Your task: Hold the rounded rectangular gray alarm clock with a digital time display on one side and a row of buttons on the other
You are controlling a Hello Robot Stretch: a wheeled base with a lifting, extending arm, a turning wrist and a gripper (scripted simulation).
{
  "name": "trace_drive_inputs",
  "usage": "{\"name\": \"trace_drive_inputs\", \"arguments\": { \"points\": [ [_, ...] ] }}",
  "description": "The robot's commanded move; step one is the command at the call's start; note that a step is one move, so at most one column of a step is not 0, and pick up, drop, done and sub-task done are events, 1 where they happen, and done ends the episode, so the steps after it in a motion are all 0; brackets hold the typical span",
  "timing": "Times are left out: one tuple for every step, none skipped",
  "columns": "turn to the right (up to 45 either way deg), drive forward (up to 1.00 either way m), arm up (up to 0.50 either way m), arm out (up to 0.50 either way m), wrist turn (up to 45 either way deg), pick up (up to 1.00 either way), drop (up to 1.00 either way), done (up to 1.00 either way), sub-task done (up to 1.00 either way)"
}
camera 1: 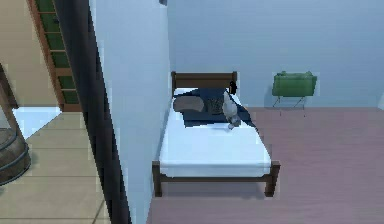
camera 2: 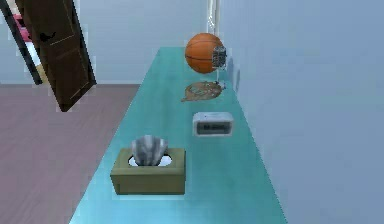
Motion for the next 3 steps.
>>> {"name": "trace_drive_inputs", "arguments": {
  "points": [
    [0.0, 0.00, 0.50, 0.00, 0.0, 0.00, 0.00, 0.00, 0.00],
    [0.0, 0.00, 0.38, 0.00, 0.0, 0.00, 0.00, 0.00, 0.00],
    [0.0, 0.00, 0.00, 0.28, 0.0, 0.00, 0.00, 0.00, 0.00]
  ]
}}
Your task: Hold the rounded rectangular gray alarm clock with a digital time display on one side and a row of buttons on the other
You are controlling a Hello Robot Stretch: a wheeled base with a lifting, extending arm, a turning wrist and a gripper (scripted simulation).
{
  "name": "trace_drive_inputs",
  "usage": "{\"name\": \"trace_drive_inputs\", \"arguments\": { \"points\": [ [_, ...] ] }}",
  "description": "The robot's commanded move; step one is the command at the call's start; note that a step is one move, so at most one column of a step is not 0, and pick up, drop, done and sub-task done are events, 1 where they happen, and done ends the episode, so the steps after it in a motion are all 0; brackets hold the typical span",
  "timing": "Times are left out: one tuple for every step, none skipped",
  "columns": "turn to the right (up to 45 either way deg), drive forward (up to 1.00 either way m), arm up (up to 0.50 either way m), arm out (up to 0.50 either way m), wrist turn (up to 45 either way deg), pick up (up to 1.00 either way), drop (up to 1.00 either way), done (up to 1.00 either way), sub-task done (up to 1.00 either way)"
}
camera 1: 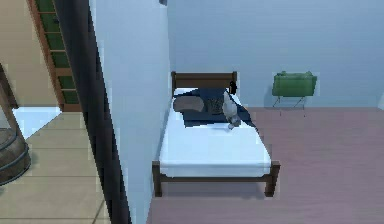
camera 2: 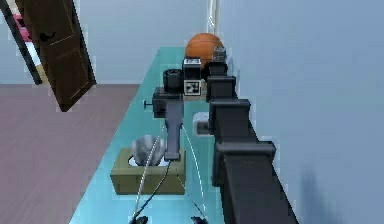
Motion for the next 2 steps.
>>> {"name": "trace_drive_inputs", "arguments": {
  "points": [
    [0.0, 0.00, 0.00, 0.00, 45.0, 0.00, 0.00, 0.00, 0.00],
    [0.0, 0.00, 0.00, 0.00, 45.0, 0.00, 0.00, 0.00, 0.00]
  ]
}}
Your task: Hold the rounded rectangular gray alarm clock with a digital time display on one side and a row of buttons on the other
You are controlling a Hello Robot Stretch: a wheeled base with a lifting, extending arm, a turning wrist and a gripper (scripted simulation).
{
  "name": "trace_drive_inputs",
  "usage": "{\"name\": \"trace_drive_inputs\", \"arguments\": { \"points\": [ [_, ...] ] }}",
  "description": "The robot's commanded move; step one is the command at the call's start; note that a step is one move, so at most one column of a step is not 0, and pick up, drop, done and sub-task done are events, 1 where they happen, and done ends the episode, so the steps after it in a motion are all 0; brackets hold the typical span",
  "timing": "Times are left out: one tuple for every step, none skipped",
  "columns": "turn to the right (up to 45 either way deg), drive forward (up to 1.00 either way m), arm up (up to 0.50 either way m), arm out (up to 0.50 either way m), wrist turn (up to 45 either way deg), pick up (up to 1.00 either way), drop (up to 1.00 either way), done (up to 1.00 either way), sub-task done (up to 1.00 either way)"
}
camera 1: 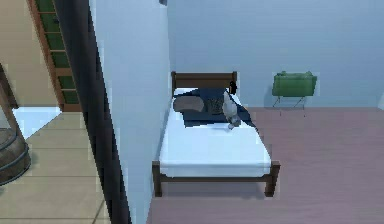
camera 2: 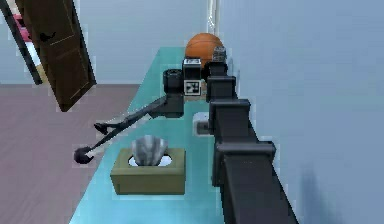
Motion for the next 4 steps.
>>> {"name": "trace_drive_inputs", "arguments": {
  "points": [
    [0.0, 0.00, 0.00, 0.00, 45.0, 0.00, 0.00, 0.00, 0.00],
    [0.0, 0.00, 0.00, 0.00, 45.0, 0.00, 0.00, 0.00, 0.00],
    [0.0, 0.00, 0.00, 0.00, 12.0, 0.00, 0.00, 0.00, 0.00],
    [0.0, 0.00, -0.10, 0.00, 0.0, 0.00, 0.00, 0.00, 0.00]
  ]
}}
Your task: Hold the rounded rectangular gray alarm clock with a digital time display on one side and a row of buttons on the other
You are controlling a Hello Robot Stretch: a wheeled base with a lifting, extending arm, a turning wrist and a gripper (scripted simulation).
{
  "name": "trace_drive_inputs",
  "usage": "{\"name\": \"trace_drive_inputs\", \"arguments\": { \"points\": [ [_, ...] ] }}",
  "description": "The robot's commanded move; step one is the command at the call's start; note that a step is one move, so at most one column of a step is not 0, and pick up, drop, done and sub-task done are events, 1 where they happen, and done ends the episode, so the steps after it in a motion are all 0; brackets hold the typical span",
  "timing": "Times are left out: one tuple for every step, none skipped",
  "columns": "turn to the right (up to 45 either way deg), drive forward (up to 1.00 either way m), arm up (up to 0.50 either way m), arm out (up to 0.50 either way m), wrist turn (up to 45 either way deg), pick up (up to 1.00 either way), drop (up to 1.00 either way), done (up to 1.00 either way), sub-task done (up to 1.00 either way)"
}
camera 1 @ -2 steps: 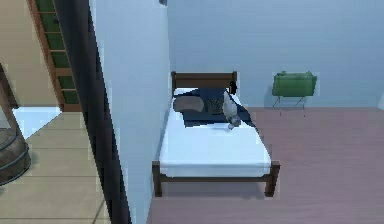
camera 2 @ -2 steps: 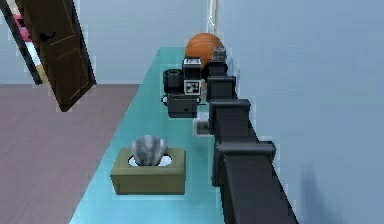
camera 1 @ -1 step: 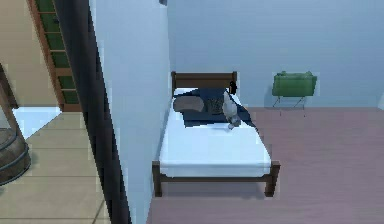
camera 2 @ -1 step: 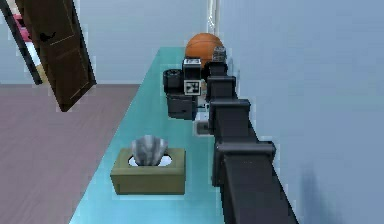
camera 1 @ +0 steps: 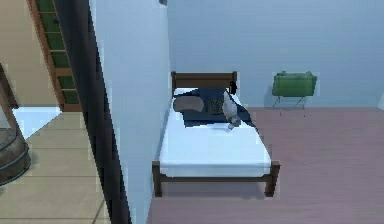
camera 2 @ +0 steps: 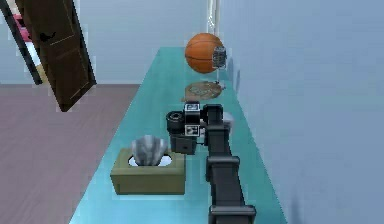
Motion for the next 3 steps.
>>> {"name": "trace_drive_inputs", "arguments": {
  "points": [
    [0.0, 0.00, 0.00, 0.00, 0.0, 1.00, 0.00, 0.00, 0.00],
    [0.0, 0.00, 0.10, 0.00, 0.0, 0.00, 0.00, 0.00, 0.00],
    [0.0, 0.00, 0.00, 0.00, 0.0, 0.00, 0.00, 1.00, 0.00]
  ]
}}
